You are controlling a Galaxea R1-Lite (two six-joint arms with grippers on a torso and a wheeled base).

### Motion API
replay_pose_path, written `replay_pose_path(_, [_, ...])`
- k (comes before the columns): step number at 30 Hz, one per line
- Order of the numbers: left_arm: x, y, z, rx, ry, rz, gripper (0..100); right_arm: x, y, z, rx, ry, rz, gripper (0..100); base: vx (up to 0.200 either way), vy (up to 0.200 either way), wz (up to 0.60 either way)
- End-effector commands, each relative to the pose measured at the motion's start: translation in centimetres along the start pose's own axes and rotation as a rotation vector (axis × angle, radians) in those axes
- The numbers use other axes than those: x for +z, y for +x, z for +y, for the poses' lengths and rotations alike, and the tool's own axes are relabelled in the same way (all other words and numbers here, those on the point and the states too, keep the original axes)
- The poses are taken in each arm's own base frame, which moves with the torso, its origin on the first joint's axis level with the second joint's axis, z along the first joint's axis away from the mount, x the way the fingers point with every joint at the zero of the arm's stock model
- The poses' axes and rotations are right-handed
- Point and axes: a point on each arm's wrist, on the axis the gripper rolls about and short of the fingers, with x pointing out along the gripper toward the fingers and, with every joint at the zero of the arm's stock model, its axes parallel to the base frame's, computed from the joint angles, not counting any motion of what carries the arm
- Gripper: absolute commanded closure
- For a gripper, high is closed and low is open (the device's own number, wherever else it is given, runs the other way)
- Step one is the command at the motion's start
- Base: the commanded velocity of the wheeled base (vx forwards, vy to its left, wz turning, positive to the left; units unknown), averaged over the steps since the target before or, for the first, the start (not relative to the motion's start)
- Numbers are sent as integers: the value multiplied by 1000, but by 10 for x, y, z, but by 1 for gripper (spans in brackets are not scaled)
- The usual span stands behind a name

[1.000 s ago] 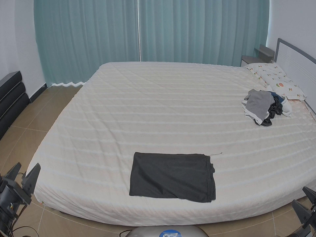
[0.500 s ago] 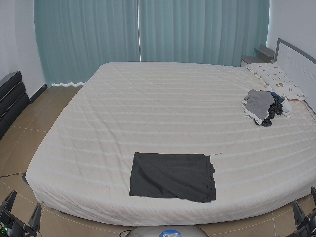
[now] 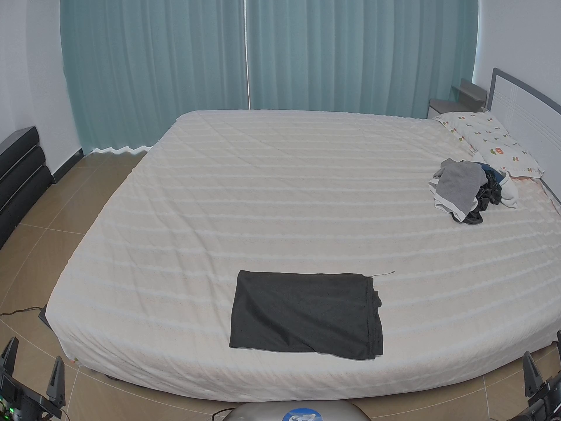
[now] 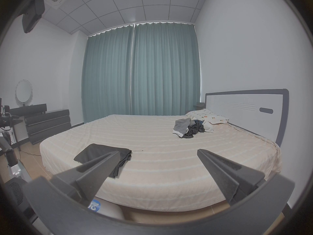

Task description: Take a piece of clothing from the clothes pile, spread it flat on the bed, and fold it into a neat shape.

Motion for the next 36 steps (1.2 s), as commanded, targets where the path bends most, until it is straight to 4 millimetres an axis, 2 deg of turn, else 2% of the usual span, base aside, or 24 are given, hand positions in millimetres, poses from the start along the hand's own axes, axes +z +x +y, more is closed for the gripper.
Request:
replay_pose_path(1, [-3,-2,-4,-102,1,-29,0,0,-1,0,-6,-8,-12,0,0,0,0])
replay_pose_path(5, [-4,-5,-5,-168,-3,-64,0,1,-1,0,-19,-32,-7,0,0,0,0])
replay_pose_path(7, [-4,-6,-7,-279,-2,-79,0,1,1,0,-11,-49,24,0,0,0,0])
replay_pose_path(11, [-3,-6,-8,-328,-12,-59,0,1,-1,0,-15,-44,4,0,0,0,0])
replay_pose_path(17, [-3,-8,-9,-371,-169,-53,0,-1,-1,-1,-57,38,-9,0,0,0,0])
replay_pose_path(21, [-5,-8,-8,-331,-131,-81,0,-1,-1,0,-23,39,-9,0,0,0,0])
replay_pose_path(24, [-6,-7,-5,-177,-124,-68,0,-9,2,1,43,0,9,0,0,0,0])
replay_pose_path(26, [-11,-6,-4,-116,-129,-26,0,-8,3,2,58,-21,-21,0,0,0,0])
replay_pose_path(36, [-11,-6,-5,-151,-119,-28,0,-8,3,2,67,-3,-22,0,0,0,0])
